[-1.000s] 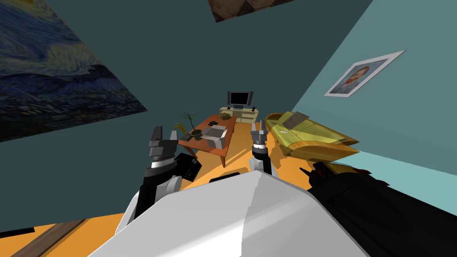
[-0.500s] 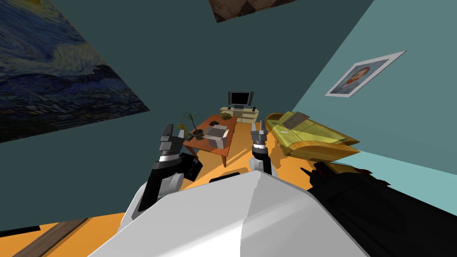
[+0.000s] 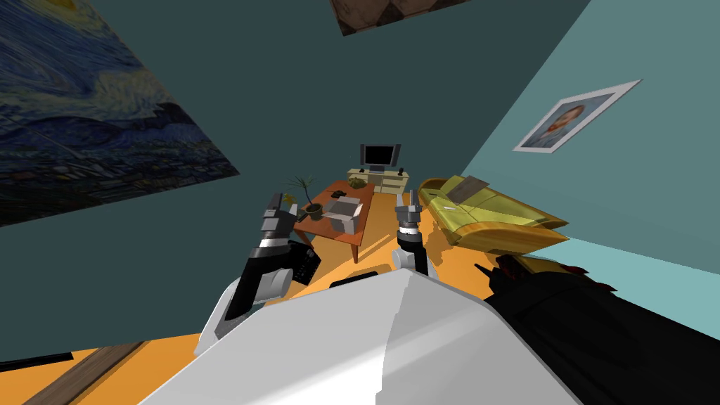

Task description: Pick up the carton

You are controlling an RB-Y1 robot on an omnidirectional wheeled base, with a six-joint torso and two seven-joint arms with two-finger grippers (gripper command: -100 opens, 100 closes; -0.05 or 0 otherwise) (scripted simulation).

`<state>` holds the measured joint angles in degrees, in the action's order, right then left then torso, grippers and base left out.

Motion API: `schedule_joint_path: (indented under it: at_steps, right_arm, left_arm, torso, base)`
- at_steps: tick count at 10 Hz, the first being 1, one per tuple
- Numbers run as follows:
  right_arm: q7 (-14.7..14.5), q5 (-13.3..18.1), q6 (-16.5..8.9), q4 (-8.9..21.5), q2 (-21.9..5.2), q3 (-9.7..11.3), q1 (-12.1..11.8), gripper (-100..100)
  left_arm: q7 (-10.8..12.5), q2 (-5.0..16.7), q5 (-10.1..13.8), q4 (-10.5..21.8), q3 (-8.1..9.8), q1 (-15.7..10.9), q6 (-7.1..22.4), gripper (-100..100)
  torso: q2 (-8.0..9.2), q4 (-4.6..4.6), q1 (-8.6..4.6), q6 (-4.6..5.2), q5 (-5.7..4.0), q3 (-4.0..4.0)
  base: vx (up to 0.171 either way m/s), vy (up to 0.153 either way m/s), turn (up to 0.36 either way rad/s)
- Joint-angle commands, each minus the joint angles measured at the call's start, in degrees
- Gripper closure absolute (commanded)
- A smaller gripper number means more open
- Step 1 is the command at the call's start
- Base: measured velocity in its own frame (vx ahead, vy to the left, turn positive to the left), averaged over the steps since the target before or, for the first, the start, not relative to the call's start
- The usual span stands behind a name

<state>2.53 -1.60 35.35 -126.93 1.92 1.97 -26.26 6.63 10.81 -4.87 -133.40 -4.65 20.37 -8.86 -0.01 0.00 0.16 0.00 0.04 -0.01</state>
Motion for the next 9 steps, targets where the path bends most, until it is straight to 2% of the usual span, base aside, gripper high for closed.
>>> schedule_joint_path:
  at_steps: [1, 2, 3, 4, 5, 6, 7, 8, 9]
  right_arm:
    - [0.0, 0.0, 0.0, 0.0, 0.0, 0.0, 0.0, 0]
    - [0.0, 0.0, 0.0, 0.0, 0.0, 0.0, 0.0, 0]
    - [0.0, 0.0, 0.0, 0.0, 0.0, 0.0, 0.0, 0]
    - [0.0, 0.0, 0.0, 0.0, 0.0, 0.0, 0.0, 0]
    - [0.0, 0.0, 0.0, 0.0, 0.0, 0.0, 0.0, 0]
    - [0.0, 0.0, 0.0, 0.0, 0.0, 0.0, 0.0, 0]
    - [0.0, 0.0, 0.0, 0.0, 0.0, 0.0, 0.0, 0]
    - [0.0, 0.0, 0.0, 0.0, 0.0, 0.0, 0.0, 0]
    - [0.0, 0.0, 0.0, 0.0, 0.0, 0.0, 0.0, 0]
  left_arm:
    - [1.1, -0.2, -0.5, 0.2, -0.96, -1.4, 2.9, -100]
    - [1.1, -0.2, -0.5, 0.2, -0.96, -1.4, 3.4, -100]
    - [2.1, -0.3, -0.9, 0.2, -1.63, -2.4, 5.7, -100]
    - [2.1, -0.3, -0.9, 0.2, -1.63, -2.4, 5.9, -100]
    - [3.1, -0.5, -1.2, 0.2, -2.29, -3.4, 8.2, -100]
    - [3.1, -0.5, -1.2, 0.2, -2.29, -3.4, 8.5, -100]
    - [4.0, -0.6, -1.5, 0.2, -2.95, -4.4, 10.8, -100]
    - [4.0, -0.6, -1.5, 0.2, -2.95, -4.4, 11.1, -100]
    - [4.9, -0.7, -1.8, 0.3, -3.59, -5.4, 13.2, -100]
  torso:
    - [0.0, 0.0, 0.0, 0.0, 0.0, 0.0]
    - [-0.02, 0.0, -0.02, 0.0, -0.01, -0.01]
    - [-0.02, -0.01, -0.06, 0.0, -0.01, -0.01]
    - [-0.01, 0.0, -0.02, 0.0, -0.01, 0.0]
    - [0.01, 0.0, -0.05, 0.0, -0.01, 0.0]
    - [-0.01, 0.0, -0.04, 0.0, -0.01, -0.01]
    - [-0.01, 0.0, -0.06, 0.0, -0.01, -0.01]
    - [0.0, 0.0, -0.05, 0.0, -0.01, 0.0]
    - [0.0, 0.0, -0.06, 0.0, -0.01, 0.0]
  base:
    - [0.006, 0.037, 0.003]
    - [0.004, 0.028, -0.002]
    - [-0.001, 0.04, 0.001]
    - [-0.001, 0.031, -0.005]
    - [0.004, 0.034, -0.003]
    - [0.003, 0.028, -0.006]
    - [0.0, 0.032, -0.008]
    - [0.0, 0.03, -0.007]
    - [0.001, 0.034, -0.016]
